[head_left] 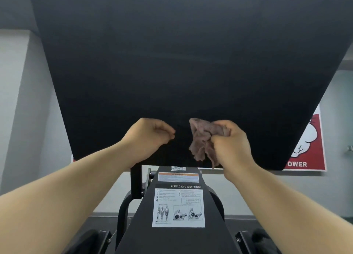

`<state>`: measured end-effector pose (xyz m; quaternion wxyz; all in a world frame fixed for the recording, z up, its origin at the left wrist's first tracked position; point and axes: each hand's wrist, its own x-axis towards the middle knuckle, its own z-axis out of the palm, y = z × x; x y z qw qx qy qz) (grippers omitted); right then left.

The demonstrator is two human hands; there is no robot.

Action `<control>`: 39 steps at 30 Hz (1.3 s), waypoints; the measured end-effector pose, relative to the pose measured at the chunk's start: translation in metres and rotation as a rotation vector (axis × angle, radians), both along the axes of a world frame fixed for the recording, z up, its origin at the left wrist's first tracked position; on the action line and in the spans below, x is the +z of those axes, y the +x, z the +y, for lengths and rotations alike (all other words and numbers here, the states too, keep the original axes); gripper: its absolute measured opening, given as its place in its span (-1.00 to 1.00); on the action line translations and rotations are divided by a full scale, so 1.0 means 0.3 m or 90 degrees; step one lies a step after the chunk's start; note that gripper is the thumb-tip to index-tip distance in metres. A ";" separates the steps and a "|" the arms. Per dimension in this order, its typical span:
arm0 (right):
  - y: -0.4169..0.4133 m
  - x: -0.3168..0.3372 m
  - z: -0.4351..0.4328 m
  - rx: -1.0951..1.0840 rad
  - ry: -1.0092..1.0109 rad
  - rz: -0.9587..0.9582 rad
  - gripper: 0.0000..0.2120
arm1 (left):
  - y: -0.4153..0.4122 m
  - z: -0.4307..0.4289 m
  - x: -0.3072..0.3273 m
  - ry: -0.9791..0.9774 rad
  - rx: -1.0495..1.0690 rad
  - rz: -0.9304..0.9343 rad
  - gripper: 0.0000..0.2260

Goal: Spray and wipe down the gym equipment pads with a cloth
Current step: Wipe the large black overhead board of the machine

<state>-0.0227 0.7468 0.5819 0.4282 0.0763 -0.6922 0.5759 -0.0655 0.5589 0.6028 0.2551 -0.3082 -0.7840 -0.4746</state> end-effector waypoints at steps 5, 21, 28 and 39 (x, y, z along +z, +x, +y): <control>-0.165 0.044 -0.154 -0.098 0.180 0.166 -0.95 | -0.124 -0.089 -0.005 -0.120 0.355 0.344 -0.74; -0.226 0.073 0.052 -0.483 0.409 0.143 -0.85 | -0.276 -0.032 -0.095 -0.247 0.378 0.578 -0.42; -0.173 0.070 0.249 -0.507 0.399 0.102 -0.87 | -0.259 0.155 -0.062 -0.293 0.341 0.640 -0.45; -0.019 0.021 0.798 -0.587 0.083 -0.028 -0.86 | -0.257 0.517 -0.063 -0.260 0.260 0.675 -0.43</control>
